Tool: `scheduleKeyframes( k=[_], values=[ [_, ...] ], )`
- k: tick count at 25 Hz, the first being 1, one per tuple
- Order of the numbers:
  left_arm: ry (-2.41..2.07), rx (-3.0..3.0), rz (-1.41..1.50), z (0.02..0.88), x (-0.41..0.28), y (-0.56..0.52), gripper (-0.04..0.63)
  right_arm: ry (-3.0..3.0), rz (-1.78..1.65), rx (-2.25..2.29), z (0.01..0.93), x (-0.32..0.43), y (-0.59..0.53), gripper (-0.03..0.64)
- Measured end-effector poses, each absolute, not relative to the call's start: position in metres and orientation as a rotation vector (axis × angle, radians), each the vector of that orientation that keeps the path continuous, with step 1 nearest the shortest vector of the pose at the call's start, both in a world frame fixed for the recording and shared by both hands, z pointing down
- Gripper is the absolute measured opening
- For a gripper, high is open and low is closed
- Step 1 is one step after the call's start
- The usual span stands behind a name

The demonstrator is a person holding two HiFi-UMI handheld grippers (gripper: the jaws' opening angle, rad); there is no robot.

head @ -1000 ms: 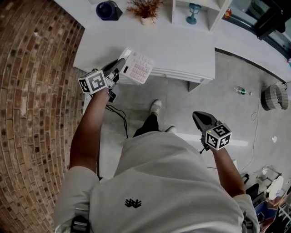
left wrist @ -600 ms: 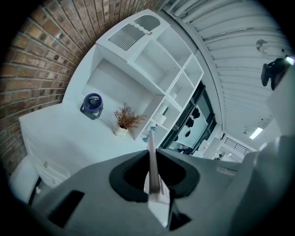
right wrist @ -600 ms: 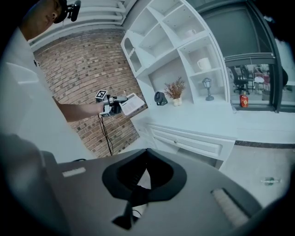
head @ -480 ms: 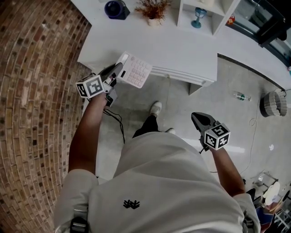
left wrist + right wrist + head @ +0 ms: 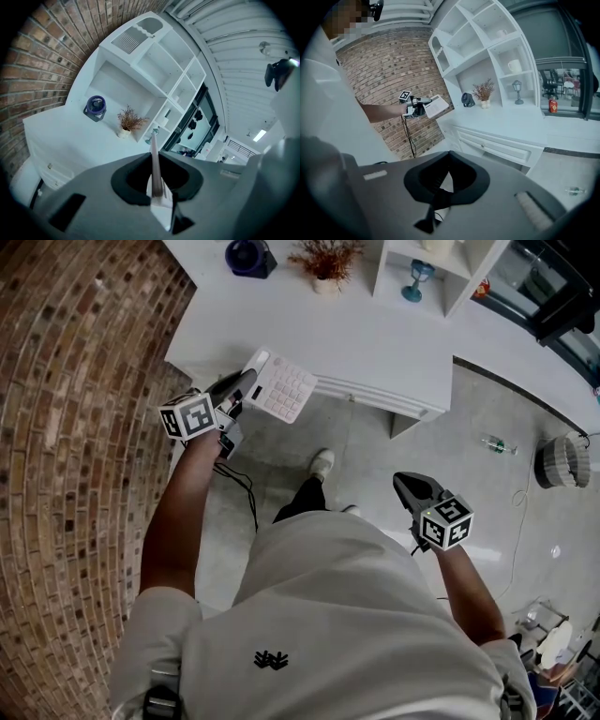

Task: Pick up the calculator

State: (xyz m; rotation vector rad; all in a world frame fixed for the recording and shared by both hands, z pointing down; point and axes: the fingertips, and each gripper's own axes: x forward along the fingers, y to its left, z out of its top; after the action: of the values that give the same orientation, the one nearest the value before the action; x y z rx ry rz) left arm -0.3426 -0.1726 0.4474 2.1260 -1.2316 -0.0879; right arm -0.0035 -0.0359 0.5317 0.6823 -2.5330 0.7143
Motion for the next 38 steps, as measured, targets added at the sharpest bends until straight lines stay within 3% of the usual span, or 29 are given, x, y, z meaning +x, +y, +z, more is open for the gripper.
scheduleKeyframes(
  k=[38],
  values=[
    [-1.141, 2.138, -0.072, 0.459, -0.324, -0.202, 0.055, -2.527, 0.706, 0.681, 0.535, -0.008, -0.043, 0.011]
  ],
)
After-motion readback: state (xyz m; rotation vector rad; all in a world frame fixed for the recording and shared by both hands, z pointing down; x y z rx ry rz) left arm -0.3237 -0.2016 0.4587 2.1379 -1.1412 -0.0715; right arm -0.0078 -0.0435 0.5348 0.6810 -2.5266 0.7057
